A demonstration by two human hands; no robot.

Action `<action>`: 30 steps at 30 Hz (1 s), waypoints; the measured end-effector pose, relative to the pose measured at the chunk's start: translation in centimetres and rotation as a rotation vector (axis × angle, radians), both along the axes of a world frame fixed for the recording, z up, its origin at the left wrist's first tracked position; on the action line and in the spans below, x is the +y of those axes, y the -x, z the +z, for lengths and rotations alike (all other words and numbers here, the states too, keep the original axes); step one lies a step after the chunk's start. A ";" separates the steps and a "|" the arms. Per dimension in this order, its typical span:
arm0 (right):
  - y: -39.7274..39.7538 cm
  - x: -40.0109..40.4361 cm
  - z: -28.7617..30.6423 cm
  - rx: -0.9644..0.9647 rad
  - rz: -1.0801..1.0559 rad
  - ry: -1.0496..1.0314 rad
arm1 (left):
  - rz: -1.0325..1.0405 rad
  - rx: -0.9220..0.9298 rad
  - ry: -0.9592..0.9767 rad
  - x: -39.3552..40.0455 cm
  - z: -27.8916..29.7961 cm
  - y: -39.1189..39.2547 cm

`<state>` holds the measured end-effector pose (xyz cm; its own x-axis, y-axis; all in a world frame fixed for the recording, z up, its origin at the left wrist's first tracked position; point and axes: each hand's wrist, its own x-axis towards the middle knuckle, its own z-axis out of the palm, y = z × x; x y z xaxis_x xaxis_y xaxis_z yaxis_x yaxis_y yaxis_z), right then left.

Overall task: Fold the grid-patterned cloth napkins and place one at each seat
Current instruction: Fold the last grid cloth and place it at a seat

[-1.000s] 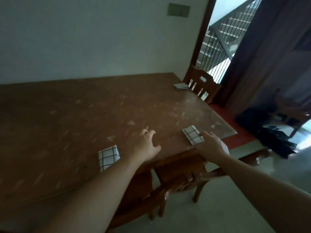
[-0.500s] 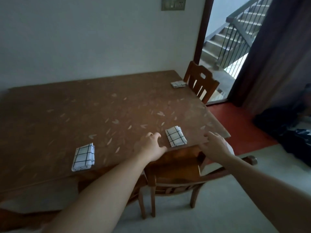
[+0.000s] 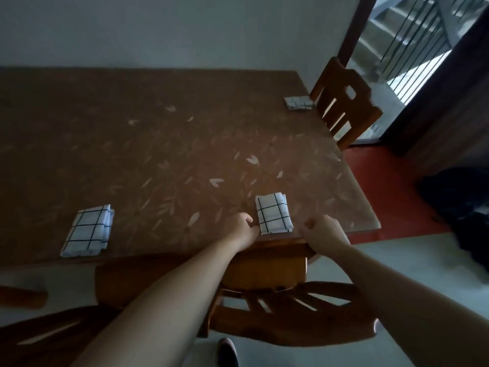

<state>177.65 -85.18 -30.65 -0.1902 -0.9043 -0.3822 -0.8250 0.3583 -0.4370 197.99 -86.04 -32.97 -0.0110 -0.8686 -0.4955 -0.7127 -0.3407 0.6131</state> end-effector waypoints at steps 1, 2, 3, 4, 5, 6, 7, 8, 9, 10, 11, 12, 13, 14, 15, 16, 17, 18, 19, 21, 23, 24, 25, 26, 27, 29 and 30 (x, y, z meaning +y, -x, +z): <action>0.0 -0.7 -1.0 -0.022 -0.004 -0.014 | 0.009 0.001 -0.008 -0.3 -0.8 0.2; 0.0 -1.5 -2.1 -0.048 -0.007 -0.016 | 0.019 0.002 -0.013 -0.6 -1.6 0.4; -0.1 -2.2 -3.0 -0.076 -0.015 -0.015 | 0.031 0.004 -0.011 -0.9 -2.1 0.6; -0.2 -2.9 -3.9 -0.099 -0.023 -0.018 | 0.040 0.005 -0.008 -1.0 -2.5 0.8; -0.3 -3.4 -4.6 -0.119 -0.034 -0.029 | 0.052 0.002 0.000 -1.1 -2.8 1.0; -0.3 -4.0 -5.2 -0.130 -0.040 -0.037 | 0.065 -0.003 0.007 -1.2 -3.0 1.2; -0.2 -4.4 -5.6 -0.130 -0.039 -0.047 | 0.074 -0.010 0.017 -1.2 -3.3 1.4; -0.1 -4.6 -5.9 -0.123 -0.030 -0.054 | 0.080 -0.017 0.020 -1.2 -3.5 1.6; 0.0 -4.7 -6.1 -0.122 -0.025 -0.059 | 0.085 -0.026 0.027 -1.3 -3.7 1.8; 0.2 -4.8 -6.4 -0.129 -0.025 -0.060 | 0.088 -0.033 0.031 -1.5 -3.8 2.0; 0.4 -4.9 -6.6 -0.135 -0.024 -0.058 | 0.095 -0.039 0.039 -1.7 -4.0 2.1; 0.6 -5.0 -6.7 -0.135 -0.018 -0.057 | 0.109 -0.043 0.048 -1.9 -4.2 2.2; 0.8 -5.0 -6.7 -0.137 -0.012 -0.057 | 0.121 -0.047 0.059 -2.0 -4.2 2.3; 0.9 -5.0 -6.6 -0.141 -0.007 -0.057 | 0.130 -0.053 0.065 -2.2 -4.2 2.4; 0.9 -5.1 -6.5 -0.146 -0.004 -0.056 | 0.132 -0.060 0.070 -2.3 -4.3 2.6; 0.9 -5.1 -6.5 -0.149 -0.006 -0.050 | 0.132 -0.064 0.068 -2.4 -4.4 2.7; 1.0 -5.1 -6.3 -0.151 -0.014 -0.046 | 0.135 -0.063 0.064 -2.5 -4.6 2.9; 1.0 -5.2 -6.2 -0.154 -0.021 -0.041 | 0.140 -0.060 0.059 -2.6 -4.8 3.1; 0.9 -5.2 -6.1 -0.155 -0.022 -0.035 | 0.139 -0.060 0.058 -2.7 -4.9 3.2; 0.9 -5.3 -6.2 -0.153 -0.008 -0.035 | 0.142 -0.063 0.061 -2.7 -5.1 3.2; 0.7 -5.4 -6.2 -0.160 0.003 -0.039 | 0.155 -0.060 0.062 -2.6 -5.2 3.1; 0.5 -5.4 -6.3 -0.165 0.007 -0.043 | 0.162 -0.062 0.063 -2.6 -5.2 2.9; 0.3 -5.4 -6.3 -0.170 0.015 -0.047 | 0.168 -0.064 0.064 -2.5 -5.2 2.8; 0.1 -5.3 -6.3 -0.173 0.027 -0.048 | 0.174 -0.067 0.062 -2.5 -5.2 2.5; -0.2 -5.3 -6.2 -0.177 0.045 -0.043 | 0.179 -0.068 0.059 -2.4 -5.3 2.3; -0.6 -5.1 -6.2 -0.182 0.075 -0.032 | 0.189 -0.064 0.046 -2.3 -5.2 1.9; -0.8 -5.2 -6.2 -0.182 0.081 -0.029 | 0.196 -0.059 0.039 -2.2 -5.2 1.7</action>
